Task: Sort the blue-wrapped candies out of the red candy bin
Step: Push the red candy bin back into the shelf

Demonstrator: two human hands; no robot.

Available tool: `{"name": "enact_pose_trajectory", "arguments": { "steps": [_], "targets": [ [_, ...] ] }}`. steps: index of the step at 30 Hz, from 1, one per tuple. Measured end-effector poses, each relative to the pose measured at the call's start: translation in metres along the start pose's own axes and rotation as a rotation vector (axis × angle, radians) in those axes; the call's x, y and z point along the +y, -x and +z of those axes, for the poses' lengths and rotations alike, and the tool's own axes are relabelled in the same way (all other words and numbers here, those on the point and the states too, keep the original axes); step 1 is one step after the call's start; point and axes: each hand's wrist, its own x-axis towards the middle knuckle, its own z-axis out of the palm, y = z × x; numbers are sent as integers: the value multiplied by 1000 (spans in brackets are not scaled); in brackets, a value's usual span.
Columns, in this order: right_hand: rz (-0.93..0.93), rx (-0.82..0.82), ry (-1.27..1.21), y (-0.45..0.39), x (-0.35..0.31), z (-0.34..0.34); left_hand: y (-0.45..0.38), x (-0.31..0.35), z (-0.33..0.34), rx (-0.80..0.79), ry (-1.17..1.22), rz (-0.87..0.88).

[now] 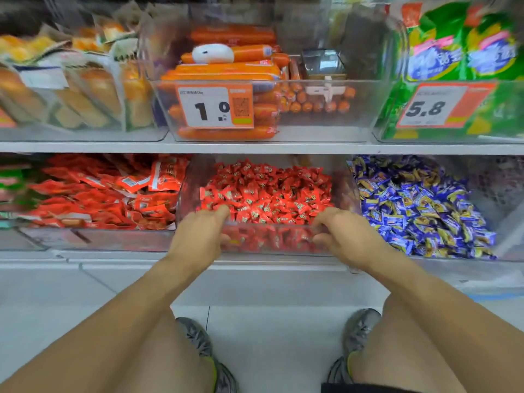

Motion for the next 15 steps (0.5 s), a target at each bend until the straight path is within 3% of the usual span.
{"name": "enact_pose_trajectory", "arguments": {
  "steps": [4, 10, 15],
  "targets": [
    [28, 144, -171, -16, -13, 3, -11, -6, 10, 189, -91, 39],
    [102, 130, -97, -6, -9, 37, 3, 3, 52, 130, 7, -56],
    [105, 202, -8, -1, -12, 54, 7, -2, 57, 114, 94, 0]
  ]
}}
